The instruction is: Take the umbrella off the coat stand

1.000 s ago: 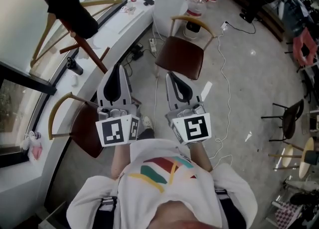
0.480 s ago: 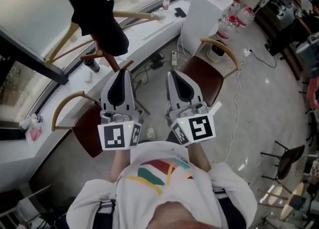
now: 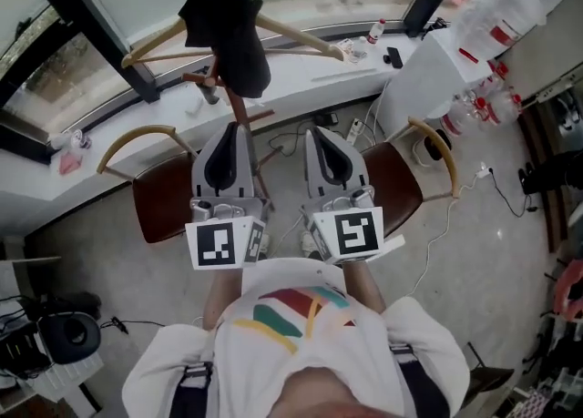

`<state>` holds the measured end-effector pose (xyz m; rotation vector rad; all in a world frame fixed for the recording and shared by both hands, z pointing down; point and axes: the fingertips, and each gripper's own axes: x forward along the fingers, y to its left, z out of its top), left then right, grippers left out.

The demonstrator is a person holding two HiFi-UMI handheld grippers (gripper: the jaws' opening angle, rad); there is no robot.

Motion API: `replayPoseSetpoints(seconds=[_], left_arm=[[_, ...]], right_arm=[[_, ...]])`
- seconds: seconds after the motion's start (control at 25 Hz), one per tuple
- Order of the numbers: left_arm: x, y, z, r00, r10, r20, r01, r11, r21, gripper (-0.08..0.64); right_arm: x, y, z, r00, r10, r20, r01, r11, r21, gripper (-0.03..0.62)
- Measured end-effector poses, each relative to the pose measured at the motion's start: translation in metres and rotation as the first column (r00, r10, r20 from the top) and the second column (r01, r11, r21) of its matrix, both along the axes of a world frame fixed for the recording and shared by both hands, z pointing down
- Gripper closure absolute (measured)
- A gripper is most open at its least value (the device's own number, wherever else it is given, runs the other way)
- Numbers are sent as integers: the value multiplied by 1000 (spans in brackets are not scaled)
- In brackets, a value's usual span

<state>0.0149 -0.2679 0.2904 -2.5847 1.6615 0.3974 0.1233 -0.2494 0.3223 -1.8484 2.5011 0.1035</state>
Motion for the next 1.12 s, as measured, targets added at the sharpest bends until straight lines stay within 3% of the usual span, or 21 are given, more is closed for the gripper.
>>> replayPoseSetpoints(seconds=[0.52, 0.88, 1.04, 1.08, 1.12], left_arm=[[-1, 26, 0, 977, -210, 34, 211, 977, -12, 549], [-5, 22, -6, 972, -234, 28, 234, 972, -10, 549], [-18, 14, -30, 976, -215, 29, 215, 976, 17, 548], [-21, 10, -42, 980, -197, 23, 196, 980, 24, 542], [-22, 4, -56, 986, -168, 16, 168, 985, 29, 471]], right_arm=[[-6, 4, -4, 975, -220, -3, 220, 975, 24, 592], [-9, -4, -17, 970, -244, 3, 243, 968, 61, 592], [-15, -6, -19, 970, -245, 10, 243, 968, 67, 592], [-15, -7, -20, 970, -245, 11, 243, 968, 67, 592], [-15, -7, -21, 970, -242, 13, 241, 968, 70, 592]])
